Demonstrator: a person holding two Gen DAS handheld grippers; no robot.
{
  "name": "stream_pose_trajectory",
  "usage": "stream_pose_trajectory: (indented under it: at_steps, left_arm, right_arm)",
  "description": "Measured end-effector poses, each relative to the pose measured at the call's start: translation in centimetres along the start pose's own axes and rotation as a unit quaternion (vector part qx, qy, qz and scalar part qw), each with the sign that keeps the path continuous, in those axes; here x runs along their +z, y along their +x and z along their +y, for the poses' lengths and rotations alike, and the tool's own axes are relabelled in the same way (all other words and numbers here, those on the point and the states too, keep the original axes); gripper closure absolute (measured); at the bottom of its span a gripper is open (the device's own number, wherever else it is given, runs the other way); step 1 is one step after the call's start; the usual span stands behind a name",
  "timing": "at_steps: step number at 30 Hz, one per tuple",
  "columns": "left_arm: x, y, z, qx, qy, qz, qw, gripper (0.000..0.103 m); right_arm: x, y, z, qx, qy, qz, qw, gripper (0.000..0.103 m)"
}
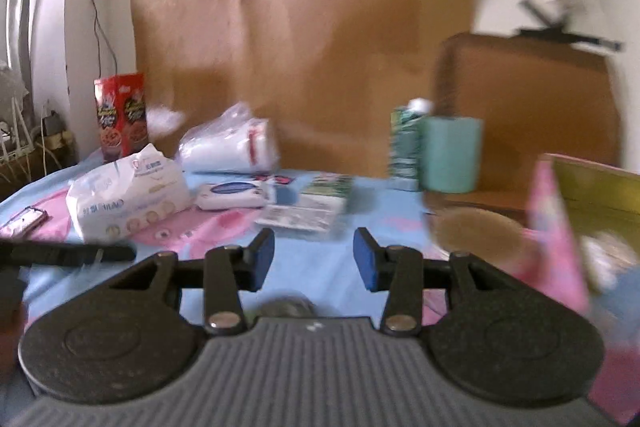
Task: Organize soft objects
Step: 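Grasp the white wet-wipe pack with the right gripper and lift it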
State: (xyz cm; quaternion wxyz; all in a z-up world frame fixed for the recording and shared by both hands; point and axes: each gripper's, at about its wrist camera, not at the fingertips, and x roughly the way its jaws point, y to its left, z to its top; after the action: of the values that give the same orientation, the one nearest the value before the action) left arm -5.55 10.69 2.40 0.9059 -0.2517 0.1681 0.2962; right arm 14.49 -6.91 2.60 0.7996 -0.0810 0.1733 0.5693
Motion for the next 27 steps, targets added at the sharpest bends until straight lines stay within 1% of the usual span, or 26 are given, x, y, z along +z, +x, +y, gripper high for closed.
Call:
stream_pose_trajectory:
  at_steps: [1,3,4,6,7,8,10,12,13,14,15,16,17,20,22,24,27]
  left_arm:
    - [0.0,-0.3,0.3,-0.005,-0.006,-0.013,0.9999,0.016]
    - [0.2,-0.3,0.6,-0.017,-0.014,-0.019,0.9996,0.016]
    - [0.3,-0.4,0.7,-0.026,-0.017,-0.025,0.9992,0.016]
    - [0.1,-0.8,0.7,-0.033,-0.020,-0.036,0.9986,0.016]
    - [0.1,-1.0,0.7,-0.036,-0.023,-0.041,0.9982,0.016]
    - [0.1,-1.2,0.9,-0.039,-0.028,-0.047,0.9977,0.016]
    - [0.0,-1.3,1.3,-0.044,-0.040,-0.055,0.9967,0.016]
    - [0.1,-1.4,1.7,-0.052,-0.054,-0.058,0.9955,0.016]
    - [0.1,-1.4,1.9,-0.055,-0.058,-0.060,0.9950,0.016]
    - [0.1,-1.5,1.9,-0.058,-0.061,-0.062,0.9946,0.016]
    - [0.1,-1.5,2.0,-0.059,-0.061,-0.064,0.9943,0.016]
    - [0.1,-1.6,1.9,-0.060,-0.059,-0.067,0.9942,0.016]
    - [0.1,-1.6,1.8,-0.061,-0.057,-0.069,0.9942,0.016]
    - [-0.1,-1.8,1.7,-0.062,-0.057,-0.072,0.9938,0.016]
    - [-0.1,-1.8,1.9,-0.064,-0.064,-0.075,0.9931,0.015]
    - [-0.1,-1.9,2.3,-0.066,-0.074,-0.077,0.9921,0.015]
    - [-0.2,-2.0,2.5,-0.068,-0.086,-0.077,0.9910,0.014]
  right_arm:
    - [0.8,1.6,0.4,0.009,0.003,0.012,1.000,0.056]
    - [2.5,5.4,1.6,0.029,0.005,0.041,0.999,0.056]
    - [2.8,6.8,2.2,0.043,0.004,0.057,0.997,0.056]
    - [3.8,10.4,3.6,0.085,0.002,0.099,0.991,0.054]
    - [4.2,12.2,4.3,0.095,-0.001,0.113,0.989,0.052]
    - [4.7,13.8,4.7,0.090,0.001,0.121,0.989,0.051]
    - [5.6,16.6,4.7,0.065,0.020,0.134,0.989,0.051]
    - [6.4,19.0,4.1,0.022,0.036,0.136,0.990,0.053]
    - [6.7,20.1,3.6,0.009,0.043,0.142,0.989,0.053]
    - [6.8,21.1,3.1,0.006,0.052,0.154,0.987,0.063]
    - [6.8,22.0,2.8,0.005,0.059,0.171,0.984,0.080]
    - [6.6,22.7,2.5,0.007,0.064,0.193,0.979,0.088]
    - [6.3,23.3,2.4,0.017,0.071,0.213,0.974,0.099]
    - [5.9,21.8,2.8,0.030,0.073,0.211,0.974,0.100]
    - [6.3,20.0,3.0,0.035,0.075,0.194,0.977,0.100]
    - [6.4,17.4,3.1,0.048,0.084,0.180,0.979,0.100]
    - [6.0,12.5,2.7,0.082,0.101,0.167,0.977,0.100]
